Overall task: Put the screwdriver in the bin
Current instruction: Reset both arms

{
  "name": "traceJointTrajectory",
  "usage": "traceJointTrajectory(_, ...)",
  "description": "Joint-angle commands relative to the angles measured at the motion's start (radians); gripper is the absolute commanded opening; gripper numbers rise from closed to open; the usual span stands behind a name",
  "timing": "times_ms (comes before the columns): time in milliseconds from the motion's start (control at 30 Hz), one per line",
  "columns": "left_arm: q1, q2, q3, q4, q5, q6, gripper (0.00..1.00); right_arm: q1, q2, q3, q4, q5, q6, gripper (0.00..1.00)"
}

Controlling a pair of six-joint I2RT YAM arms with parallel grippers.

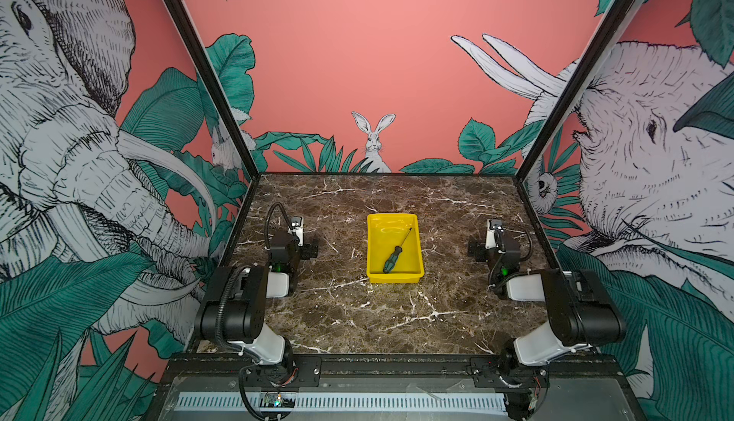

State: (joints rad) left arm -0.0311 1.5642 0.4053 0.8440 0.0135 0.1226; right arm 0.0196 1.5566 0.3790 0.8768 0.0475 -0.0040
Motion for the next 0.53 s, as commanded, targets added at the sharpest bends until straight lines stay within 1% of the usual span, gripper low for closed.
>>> traceJointTrajectory(0, 0.003, -0.011, 0.013, 0.012, -0.005, -0.008, 1.0, 0.003, -0.007, 0.017, 0.028, 0.0, -0.005, 0.99)
traceJointTrajectory(500, 0.003, -0.01, 0.015, 0.009, -0.006, -0.009, 1.0, 0.003, -0.007, 0.017, 0.026, -0.003, -0.005, 0.99)
